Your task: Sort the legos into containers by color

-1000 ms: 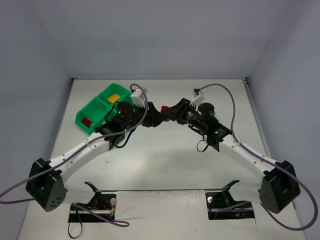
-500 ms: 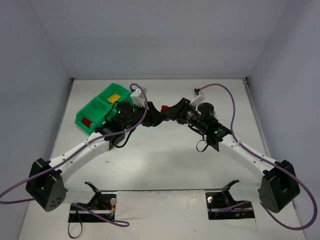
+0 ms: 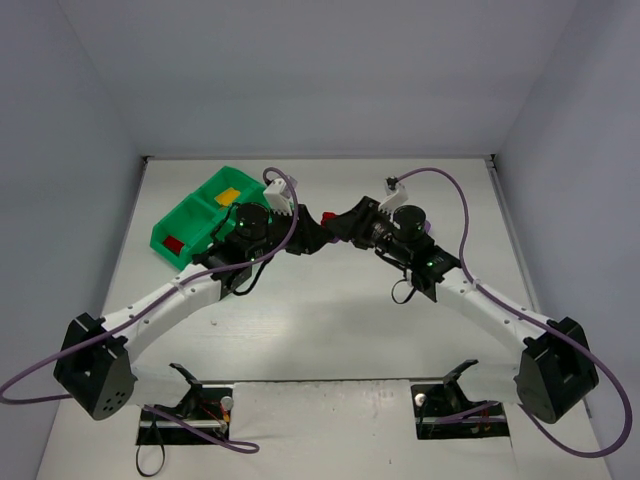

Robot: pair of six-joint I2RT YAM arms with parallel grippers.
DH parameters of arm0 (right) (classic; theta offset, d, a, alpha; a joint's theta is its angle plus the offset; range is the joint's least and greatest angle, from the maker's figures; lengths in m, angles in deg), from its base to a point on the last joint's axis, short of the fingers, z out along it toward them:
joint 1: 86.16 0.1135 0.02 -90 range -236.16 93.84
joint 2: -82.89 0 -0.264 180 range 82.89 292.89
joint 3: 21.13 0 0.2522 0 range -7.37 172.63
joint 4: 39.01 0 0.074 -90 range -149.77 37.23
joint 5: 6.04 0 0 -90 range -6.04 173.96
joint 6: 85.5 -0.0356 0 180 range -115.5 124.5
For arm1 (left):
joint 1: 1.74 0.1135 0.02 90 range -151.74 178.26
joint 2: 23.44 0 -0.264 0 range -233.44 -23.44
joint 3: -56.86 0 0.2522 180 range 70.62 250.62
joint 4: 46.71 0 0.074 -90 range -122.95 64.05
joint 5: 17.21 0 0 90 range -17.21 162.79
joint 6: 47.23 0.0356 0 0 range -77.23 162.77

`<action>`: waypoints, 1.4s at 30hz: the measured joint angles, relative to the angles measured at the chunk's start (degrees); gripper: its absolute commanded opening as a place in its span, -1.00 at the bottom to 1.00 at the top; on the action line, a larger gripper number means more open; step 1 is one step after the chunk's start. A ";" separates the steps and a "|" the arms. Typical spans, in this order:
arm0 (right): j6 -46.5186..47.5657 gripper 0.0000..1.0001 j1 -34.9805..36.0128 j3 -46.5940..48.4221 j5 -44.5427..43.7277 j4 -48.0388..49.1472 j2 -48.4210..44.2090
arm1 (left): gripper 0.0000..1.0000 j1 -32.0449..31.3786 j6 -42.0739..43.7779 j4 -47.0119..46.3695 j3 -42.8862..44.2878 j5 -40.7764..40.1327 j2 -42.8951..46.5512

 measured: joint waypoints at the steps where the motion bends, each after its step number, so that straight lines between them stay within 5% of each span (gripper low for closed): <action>1: 0.02 -1.00 0.00 0.00 0.00 0.00 0.11 | -0.32 0.00 -0.02 0.02 0.02 0.04 -0.04; 6: 0.24 -1.00 0.09 0.02 -0.09 0.26 0.22 | -0.78 0.02 0.02 0.17 0.02 -0.24 -0.13; 9: 0.52 -0.56 0.11 0.02 -0.09 0.26 0.24 | -1.00 0.02 0.00 0.20 0.02 -0.26 -0.13; 11: 0.92 -0.40 0.11 0.04 -0.04 0.24 0.24 | -1.00 0.02 0.02 0.28 0.02 -0.39 -0.13; 12: 1.18 -0.10 0.15 0.11 -0.07 0.22 0.24 | -1.00 0.02 0.02 0.31 0.02 -0.37 -0.11; 21: 4.57 0.81 0.00 2.67 1.31 -2.86 0.24 | -1.00 0.52 0.74 -0.26 -0.98 1.05 1.01; 27: 8.94 0.77 -4.63 5.01 8.17 -6.49 0.24 | -1.00 7.50 -0.59 -4.39 -6.27 8.39 4.02; 32: 13.49 0.51 -10.78 6.08 14.93 -8.87 0.20 | -1.00 14.27 -1.75 -6.40 -8.22 16.20 4.13; 42: 19.96 0.54 -10.93 6.62 30.18 -9.03 0.17 | -1.00 17.66 -1.29 -7.10 -3.56 34.64 1.49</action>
